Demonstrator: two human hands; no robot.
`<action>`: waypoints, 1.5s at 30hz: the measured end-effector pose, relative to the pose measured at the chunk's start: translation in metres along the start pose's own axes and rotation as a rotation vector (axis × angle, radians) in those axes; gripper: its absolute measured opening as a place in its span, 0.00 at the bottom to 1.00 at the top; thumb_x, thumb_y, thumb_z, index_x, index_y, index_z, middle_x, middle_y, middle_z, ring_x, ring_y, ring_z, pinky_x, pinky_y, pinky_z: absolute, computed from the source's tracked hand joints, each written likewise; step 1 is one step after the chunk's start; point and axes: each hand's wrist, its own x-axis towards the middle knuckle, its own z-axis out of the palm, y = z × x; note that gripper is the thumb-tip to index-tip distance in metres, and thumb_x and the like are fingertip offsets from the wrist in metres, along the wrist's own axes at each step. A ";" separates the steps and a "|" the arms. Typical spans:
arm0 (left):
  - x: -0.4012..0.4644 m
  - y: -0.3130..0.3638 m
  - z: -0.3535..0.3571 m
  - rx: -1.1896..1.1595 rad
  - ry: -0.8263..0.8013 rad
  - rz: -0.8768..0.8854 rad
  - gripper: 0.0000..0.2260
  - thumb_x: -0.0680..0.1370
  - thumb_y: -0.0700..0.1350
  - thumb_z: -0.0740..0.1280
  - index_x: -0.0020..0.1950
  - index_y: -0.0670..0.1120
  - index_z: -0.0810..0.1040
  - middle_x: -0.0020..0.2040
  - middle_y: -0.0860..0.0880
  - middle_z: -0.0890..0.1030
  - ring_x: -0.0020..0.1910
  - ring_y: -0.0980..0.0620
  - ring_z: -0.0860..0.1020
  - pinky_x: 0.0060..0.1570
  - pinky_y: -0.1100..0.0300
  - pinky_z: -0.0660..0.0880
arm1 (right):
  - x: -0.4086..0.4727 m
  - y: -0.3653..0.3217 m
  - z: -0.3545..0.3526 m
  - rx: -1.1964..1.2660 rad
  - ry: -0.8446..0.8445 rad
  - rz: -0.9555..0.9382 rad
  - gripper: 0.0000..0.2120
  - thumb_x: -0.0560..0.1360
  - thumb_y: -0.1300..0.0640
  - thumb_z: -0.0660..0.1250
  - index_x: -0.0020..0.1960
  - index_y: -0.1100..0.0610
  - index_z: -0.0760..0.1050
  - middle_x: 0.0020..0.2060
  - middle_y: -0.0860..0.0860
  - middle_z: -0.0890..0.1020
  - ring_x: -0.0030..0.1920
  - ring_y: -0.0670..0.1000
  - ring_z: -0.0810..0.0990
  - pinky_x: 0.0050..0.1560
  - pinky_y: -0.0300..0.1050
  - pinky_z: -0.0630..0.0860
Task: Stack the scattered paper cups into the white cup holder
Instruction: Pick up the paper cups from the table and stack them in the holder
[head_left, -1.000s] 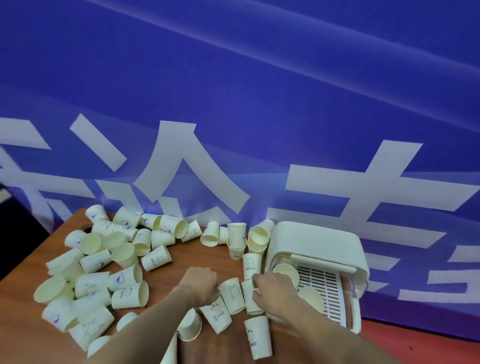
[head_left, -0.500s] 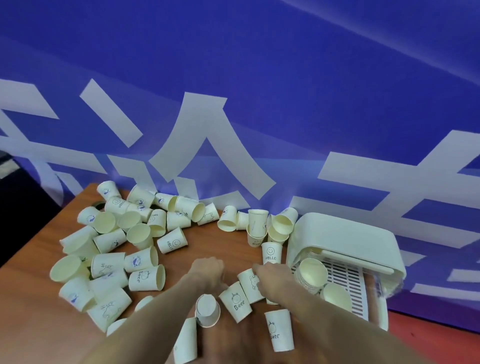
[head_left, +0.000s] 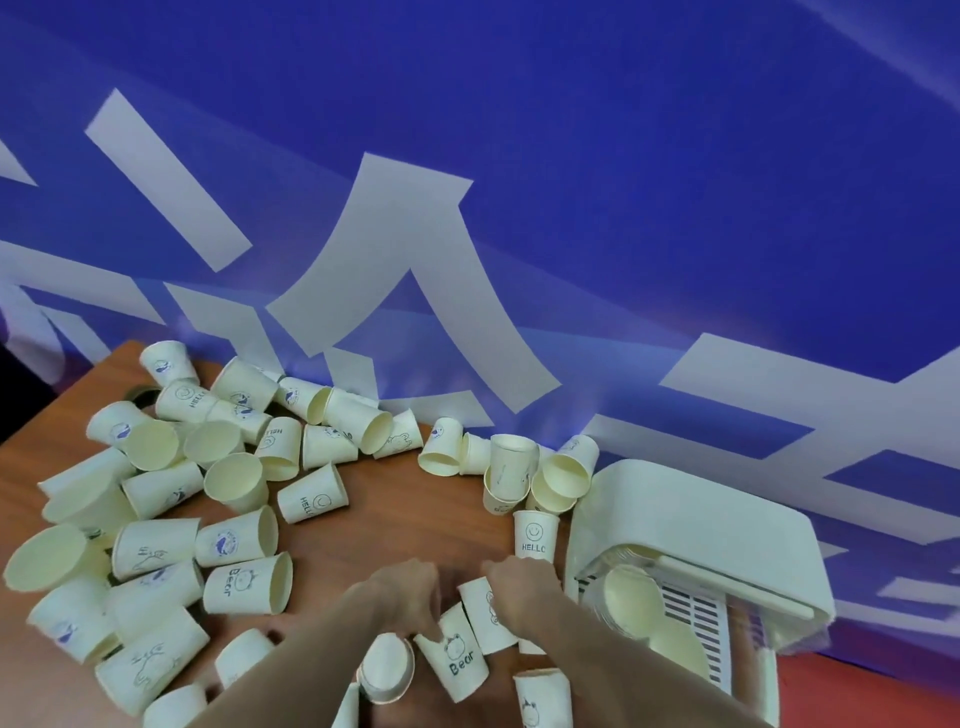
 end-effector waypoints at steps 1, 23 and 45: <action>0.003 -0.002 0.001 -0.010 -0.009 0.005 0.07 0.69 0.50 0.73 0.38 0.47 0.83 0.26 0.57 0.76 0.27 0.59 0.74 0.34 0.62 0.73 | 0.001 0.001 0.002 -0.002 0.010 -0.002 0.11 0.78 0.58 0.64 0.61 0.56 0.71 0.56 0.57 0.79 0.56 0.60 0.79 0.50 0.51 0.73; -0.032 0.118 -0.040 0.270 0.109 0.023 0.08 0.70 0.50 0.70 0.35 0.48 0.74 0.40 0.49 0.80 0.43 0.48 0.81 0.42 0.55 0.78 | -0.090 0.031 -0.032 0.158 0.348 0.135 0.13 0.77 0.51 0.64 0.57 0.57 0.78 0.54 0.58 0.81 0.55 0.60 0.79 0.51 0.48 0.74; -0.063 0.239 0.022 0.268 0.131 0.183 0.09 0.70 0.49 0.71 0.36 0.45 0.77 0.30 0.51 0.77 0.28 0.56 0.73 0.33 0.61 0.71 | -0.212 0.130 0.036 0.553 0.429 0.217 0.11 0.70 0.49 0.67 0.34 0.51 0.68 0.38 0.49 0.78 0.45 0.55 0.79 0.39 0.44 0.68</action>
